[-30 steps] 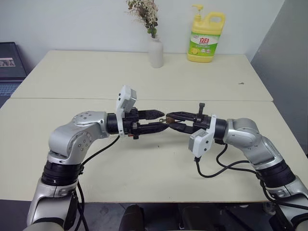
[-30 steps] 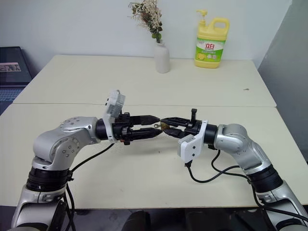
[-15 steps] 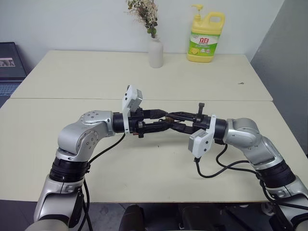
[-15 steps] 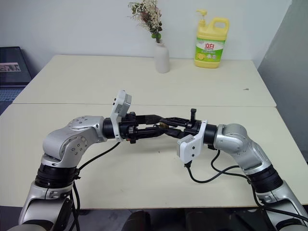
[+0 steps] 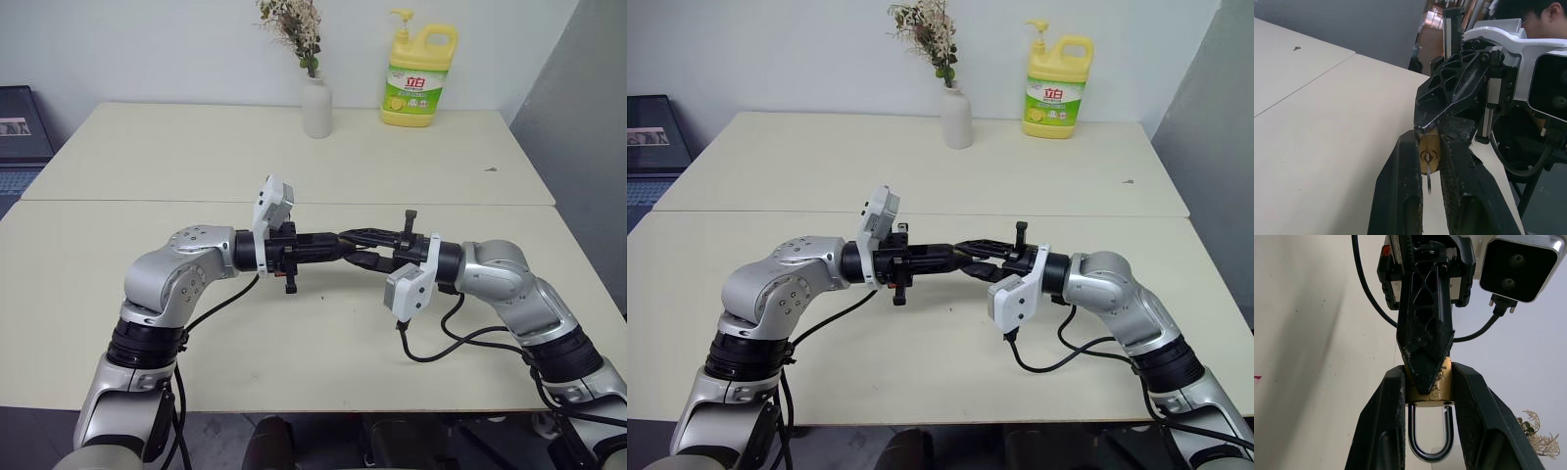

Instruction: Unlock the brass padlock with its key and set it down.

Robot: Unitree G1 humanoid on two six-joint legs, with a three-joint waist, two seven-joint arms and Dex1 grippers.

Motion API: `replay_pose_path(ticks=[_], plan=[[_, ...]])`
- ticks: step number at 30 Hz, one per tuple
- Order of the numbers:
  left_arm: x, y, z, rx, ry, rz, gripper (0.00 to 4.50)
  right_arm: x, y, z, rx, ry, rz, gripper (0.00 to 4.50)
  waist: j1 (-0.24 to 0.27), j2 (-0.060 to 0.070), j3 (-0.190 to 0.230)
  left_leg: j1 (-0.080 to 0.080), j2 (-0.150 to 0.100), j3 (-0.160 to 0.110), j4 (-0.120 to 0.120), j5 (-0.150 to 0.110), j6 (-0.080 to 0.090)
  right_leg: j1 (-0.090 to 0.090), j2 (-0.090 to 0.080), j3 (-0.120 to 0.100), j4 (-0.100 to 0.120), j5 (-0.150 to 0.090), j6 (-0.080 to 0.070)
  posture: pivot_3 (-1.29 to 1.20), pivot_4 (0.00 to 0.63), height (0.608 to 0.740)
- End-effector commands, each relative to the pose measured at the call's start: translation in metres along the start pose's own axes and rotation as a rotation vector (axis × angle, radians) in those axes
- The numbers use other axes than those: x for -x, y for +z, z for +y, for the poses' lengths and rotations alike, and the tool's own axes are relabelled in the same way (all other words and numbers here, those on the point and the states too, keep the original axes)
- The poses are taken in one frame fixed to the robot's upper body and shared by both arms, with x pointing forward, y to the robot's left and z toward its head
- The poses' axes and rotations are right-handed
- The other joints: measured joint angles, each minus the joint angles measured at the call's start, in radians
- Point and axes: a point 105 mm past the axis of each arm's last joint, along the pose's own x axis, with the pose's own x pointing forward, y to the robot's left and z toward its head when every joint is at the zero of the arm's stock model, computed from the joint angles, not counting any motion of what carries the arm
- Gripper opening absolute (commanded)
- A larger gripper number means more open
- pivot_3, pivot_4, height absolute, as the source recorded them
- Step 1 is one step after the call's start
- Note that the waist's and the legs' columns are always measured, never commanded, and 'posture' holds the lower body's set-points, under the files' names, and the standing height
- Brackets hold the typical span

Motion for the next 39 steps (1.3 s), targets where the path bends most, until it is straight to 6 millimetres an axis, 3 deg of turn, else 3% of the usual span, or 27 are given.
replay_pose_path(ticks=[1, 8, 9, 14, 18, 24, 27, 35, 39], plan=[[0.001, 0.008, 0.0, -0.042, 0.003, -0.013, 0.17, 0.001, 0.012, -0.011, 0.055, -0.022, -0.04, 0.94, 0.0, 0.0, 0.0, 0.0, 0.0, 0.0, 0.0, 0.0, 0.0, 0.0, 0.0, 0.0, 0.0, 0.0, 0.0, 0.0, 0.15, 0.74], [0.005, 0.008, 0.001, -0.044, 0.0, -0.013, 0.17, 0.005, 0.005, -0.011, 0.039, -0.024, -0.002, 0.94, 0.0, 0.0, 0.0, 0.0, 0.0, 0.0, 0.0, 0.0, 0.0, 0.0, 0.0, 0.0, 0.0, 0.0, 0.0, 0.0, 0.15, 0.74], [0.006, 0.009, 0.001, -0.048, 0.0, -0.013, 0.17, 0.007, 0.003, -0.011, 0.033, -0.023, 0.007, 1.66, 0.0, 0.0, 0.0, 0.0, 0.0, 0.0, 0.0, 0.0, 0.0, 0.0, 0.0, 0.0, 0.0, 0.0, 0.0, 0.0, 0.15, 0.74], [0.009, 0.012, 0.005, -0.057, 0.006, -0.02, 0.17, 0.018, -0.005, -0.008, 0.033, 0.008, 0.061, 3.34, 0.001, 0.0, 0.0, 0.0, 0.0, 0.0, 0.0, 0.0, 0.0, 0.0, 0.0, 0.0, 0.0, 0.0, 0.0, 0.0, 0.15, 0.74], [0.015, 0.014, 0.01, -0.069, 0.011, -0.014, 0.17, 0.039, -0.01, 0.001, -0.051, 0.057, 0.106, 3.39, 0.005, 0.0, 0.0, 0.0, 0.0, 0.0, 0.0, 0.0, 0.0, 0.0, 0.0, 0.0, 0.0, 0.0, 0.0, 0.0, 0.15, 0.74], [0.019, 0.017, 0.011, -0.088, -0.026, 0.004, 0.17, 0.05, 0.015, 0.001, -0.264, 0.079, 0.026, 3.39, 0.004, 0.0, 0.0, 0.0, 0.0, 0.0, 0.0, 0.0, 0.0, 0.0, 0.0, 0.0, 0.0, 0.0, 0.0, 0.0, 0.15, 0.74], [0.019, 0.019, 0.009, -0.106, -0.043, 0.015, 0.17, 0.044, 0.024, -0.007, -0.304, 0.051, -0.017, 2.84, 0.002, 0.0, 0.0, 0.0, 0.0, 0.0, 0.0, 0.0, 0.0, 0.0, 0.0, 0.0, 0.0, -0.001, 0.001, 0.0, 0.15, 0.74], [0.015, 0.024, 0.003, -0.164, -0.055, 0.025, 0.17, 0.023, 0.024, -0.029, -0.342, 0.004, -0.052, 0.01, 0.001, 0.0, 0.0, 0.0, 0.0, -0.001, 0.0, 0.0, 0.0, 0.0, 0.0, -0.001, 0.0, -0.002, 0.004, 0.0, 0.15, 0.74], [0.015, 0.022, 0.0, -0.173, -0.059, 0.032, 0.17, 0.02, 0.022, -0.031, -0.333, 0.01, -0.051, 0.0, 0.004, 0.0, 0.0, -0.001, 0.0, -0.001, 0.0, 0.0, 0.0, 0.0, 0.0, -0.001, -0.001, -0.002, 0.003, 0.0, 0.15, 0.74]])
